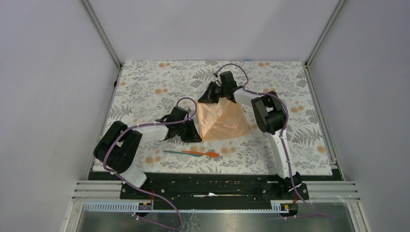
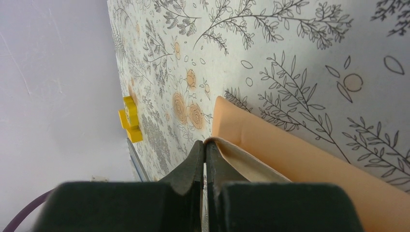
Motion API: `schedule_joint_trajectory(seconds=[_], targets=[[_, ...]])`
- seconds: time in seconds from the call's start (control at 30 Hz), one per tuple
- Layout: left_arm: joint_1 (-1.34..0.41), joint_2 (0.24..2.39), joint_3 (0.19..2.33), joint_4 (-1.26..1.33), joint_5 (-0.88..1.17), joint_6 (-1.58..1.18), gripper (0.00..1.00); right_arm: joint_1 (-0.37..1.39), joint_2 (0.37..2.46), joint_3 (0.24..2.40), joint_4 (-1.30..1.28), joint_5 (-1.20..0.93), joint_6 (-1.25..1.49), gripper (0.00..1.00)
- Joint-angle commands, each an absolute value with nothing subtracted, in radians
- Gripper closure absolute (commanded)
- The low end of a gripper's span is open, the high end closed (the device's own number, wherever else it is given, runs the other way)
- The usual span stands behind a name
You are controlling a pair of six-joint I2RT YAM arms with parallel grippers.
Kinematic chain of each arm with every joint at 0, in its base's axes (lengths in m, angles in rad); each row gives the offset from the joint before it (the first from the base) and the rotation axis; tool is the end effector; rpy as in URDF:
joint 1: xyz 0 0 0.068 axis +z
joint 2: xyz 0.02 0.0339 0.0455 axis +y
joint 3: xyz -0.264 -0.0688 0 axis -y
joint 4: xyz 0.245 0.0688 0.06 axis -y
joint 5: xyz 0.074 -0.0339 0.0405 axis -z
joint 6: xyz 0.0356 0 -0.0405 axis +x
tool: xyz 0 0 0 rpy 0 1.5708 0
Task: Fold the napkin into a case and place the utensils inside
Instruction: Fold the top corner of the square-folded napkin at the center of the board.
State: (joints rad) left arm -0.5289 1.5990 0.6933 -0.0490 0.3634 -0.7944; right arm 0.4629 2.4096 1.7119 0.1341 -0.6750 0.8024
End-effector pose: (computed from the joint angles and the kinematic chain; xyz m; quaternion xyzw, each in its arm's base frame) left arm 0.2421 -0.1562 0.1341 -0.0697 0.9362 -0.3191 0.1295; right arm 0.4631 0.2560 0.1241 -0.0179 0.8416 0.5031 0.1957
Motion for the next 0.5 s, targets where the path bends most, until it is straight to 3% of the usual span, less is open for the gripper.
schedule_joint_trajectory(seconds=[0.0, 0.47], targets=[[-0.526, 1.617, 0.661, -0.056, 0.318, -0.773, 0.80, 0.476, 2.430, 1.771, 0.155, -0.687, 0.808, 1.00], [-0.527, 1.587, 0.652, -0.051, 0.326, -0.779, 0.79, 0.475, 2.469, 1.832, 0.130, -0.667, 0.796, 1.00]])
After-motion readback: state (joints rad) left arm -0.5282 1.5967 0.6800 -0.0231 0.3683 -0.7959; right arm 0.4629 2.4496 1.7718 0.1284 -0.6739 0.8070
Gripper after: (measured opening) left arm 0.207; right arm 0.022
